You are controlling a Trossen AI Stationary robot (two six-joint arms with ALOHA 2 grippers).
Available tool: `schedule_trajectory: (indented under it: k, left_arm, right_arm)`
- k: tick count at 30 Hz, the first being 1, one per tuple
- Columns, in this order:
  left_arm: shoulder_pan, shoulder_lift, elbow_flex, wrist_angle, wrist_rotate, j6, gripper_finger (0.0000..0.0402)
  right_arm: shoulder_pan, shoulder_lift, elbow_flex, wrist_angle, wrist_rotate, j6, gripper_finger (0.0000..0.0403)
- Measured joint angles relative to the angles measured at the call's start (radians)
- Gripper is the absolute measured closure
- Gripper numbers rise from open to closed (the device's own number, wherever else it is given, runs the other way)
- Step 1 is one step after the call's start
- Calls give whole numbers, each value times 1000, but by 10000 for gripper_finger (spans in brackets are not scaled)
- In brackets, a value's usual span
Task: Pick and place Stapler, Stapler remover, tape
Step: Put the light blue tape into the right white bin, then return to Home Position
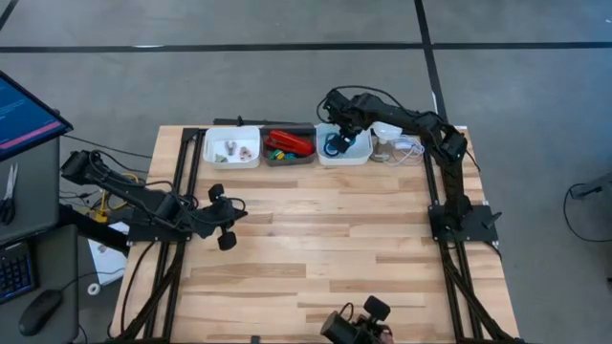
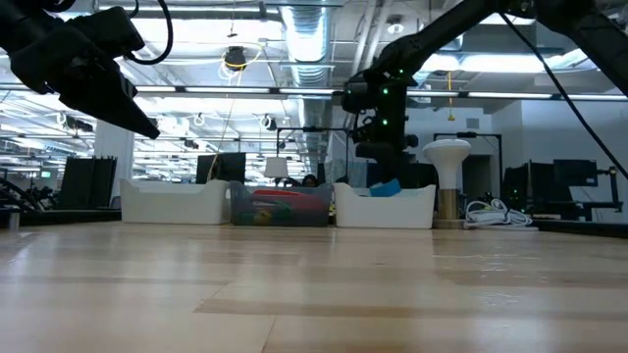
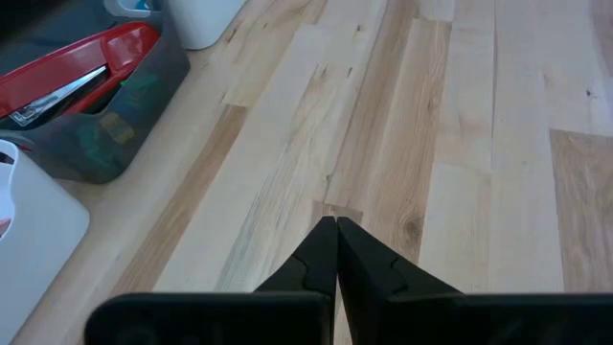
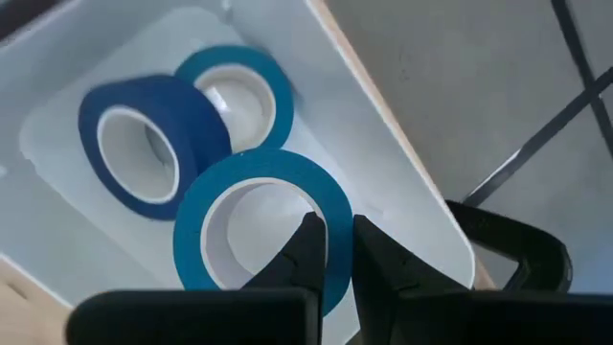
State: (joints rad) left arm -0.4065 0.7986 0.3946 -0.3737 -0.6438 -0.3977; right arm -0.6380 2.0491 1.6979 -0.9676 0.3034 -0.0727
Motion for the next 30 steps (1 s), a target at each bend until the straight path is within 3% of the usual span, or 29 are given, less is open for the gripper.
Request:
schedule_trajectory:
  k: [5,14,18,22,28,30]
  left_arm:
    - [0,0,0,0,0,0,400]
    - [0,0,0,0,0,0,400]
    - [0,0,0,2,-1,0,400]
    - [0,0,0,6,-11,0,400]
    - [0,0,0,13,-11,3,400]
    - [0,0,0,16,-14,20,400]
  right_arm:
    - [4,1,-18,8,-7,-44,374]
    - [25,0,-14,78,1,-58,223]
    - [50,-1,18,77,15,-80,199]
    - [87,-2,57,60,9,-115,232]
    - [148,-3,75,43,9,-140,373]
    - [172,-3,76,2,8,-140,391]
